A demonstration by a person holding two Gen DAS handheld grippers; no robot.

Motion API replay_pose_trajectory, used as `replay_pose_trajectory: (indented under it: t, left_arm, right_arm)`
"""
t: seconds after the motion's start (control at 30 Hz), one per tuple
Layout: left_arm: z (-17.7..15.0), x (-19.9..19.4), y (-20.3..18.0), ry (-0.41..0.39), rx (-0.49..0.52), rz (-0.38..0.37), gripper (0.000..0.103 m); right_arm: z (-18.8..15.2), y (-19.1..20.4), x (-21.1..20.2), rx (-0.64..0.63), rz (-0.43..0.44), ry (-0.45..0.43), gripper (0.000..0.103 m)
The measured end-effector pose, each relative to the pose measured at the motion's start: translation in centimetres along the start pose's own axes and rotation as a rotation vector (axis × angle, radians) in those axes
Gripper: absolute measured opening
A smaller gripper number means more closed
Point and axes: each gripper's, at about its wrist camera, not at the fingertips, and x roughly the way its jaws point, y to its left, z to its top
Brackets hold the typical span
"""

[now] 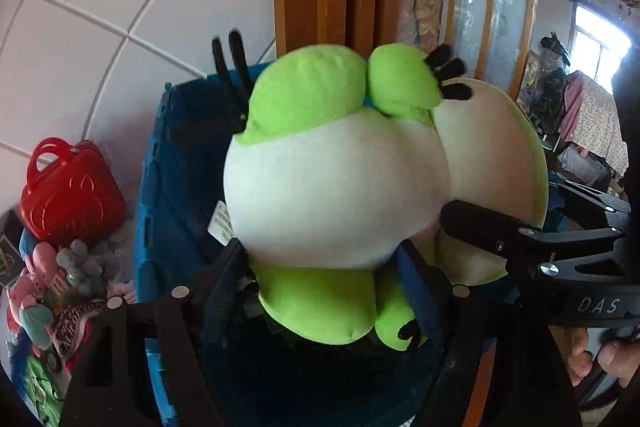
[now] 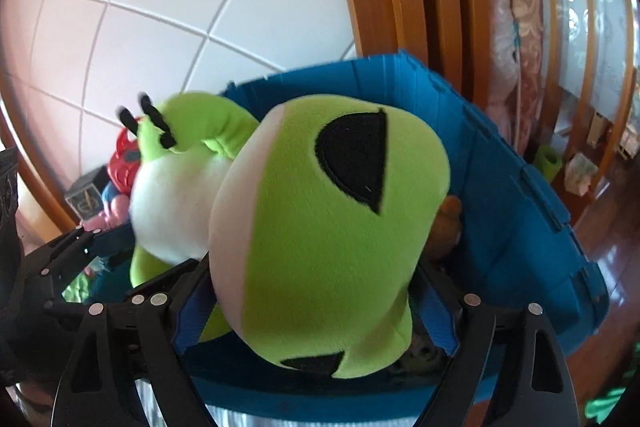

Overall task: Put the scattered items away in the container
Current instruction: 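Open both tools to drop the plush frog into the crate, then move both tools back from the crate to the pile on the bed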

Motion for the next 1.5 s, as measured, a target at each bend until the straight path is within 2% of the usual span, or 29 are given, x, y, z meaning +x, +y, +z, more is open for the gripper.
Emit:
replay_pose_trajectory:
  t: [0.13, 0.23, 0.4, 0.57, 0.73, 0.93, 1.03, 1.2, 1.37, 1.5]
  left_arm:
    - [-0.1, 0.0, -1.1, 0.008, -0.005, 0.045, 0.075]
    - [-0.1, -0.2, -1.9, 0.017, -0.021, 0.069, 0.075]
    - [-0.9, -1.0, -1.7, 0.004, -0.038, 0.118, 0.076]
    - [-2.1, -3.4, 0.0, -0.023, -0.082, 0.172, 0.076]
    - [-3.8, -6.6, 3.2, -0.058, -0.167, 0.277, 0.079]
    - [-6.7, -10.1, 8.6, -0.066, -0.264, 0.38, 0.079]
    - [-8.4, -11.8, 11.7, -0.078, -0.315, 0.415, 0.079]
    - [-12.5, -14.7, 18.3, -0.097, -0.383, 0.474, 0.079]
    - [-17.3, -16.5, 27.0, -0.075, -0.444, 0.48, 0.079]
    - [-20.9, -17.1, 33.9, -0.044, -0.464, 0.471, 0.079]
  right_arm:
    - [-0.6, -1.7, 0.7, -0.003, 0.042, 0.018, 0.1]
    - [-0.5, -3.3, 1.6, 0.002, 0.062, 0.026, 0.102]
    - [-1.0, -3.4, 1.6, -0.004, 0.09, 0.031, 0.102]
    - [-0.9, -1.6, 0.8, -0.031, 0.137, 0.009, 0.103]
    - [-0.6, 1.7, -0.2, -0.083, 0.219, -0.042, 0.103]
    - [0.4, 7.7, -1.5, -0.17, 0.335, -0.107, 0.103]
    - [0.7, 10.9, -1.9, -0.211, 0.364, -0.129, 0.103]
    - [0.0, 18.3, -2.2, -0.282, 0.422, -0.161, 0.103]
    - [-2.1, 26.3, -0.8, -0.315, 0.423, -0.146, 0.103]
    - [-4.0, 33.5, 2.0, -0.326, 0.429, -0.094, 0.103]
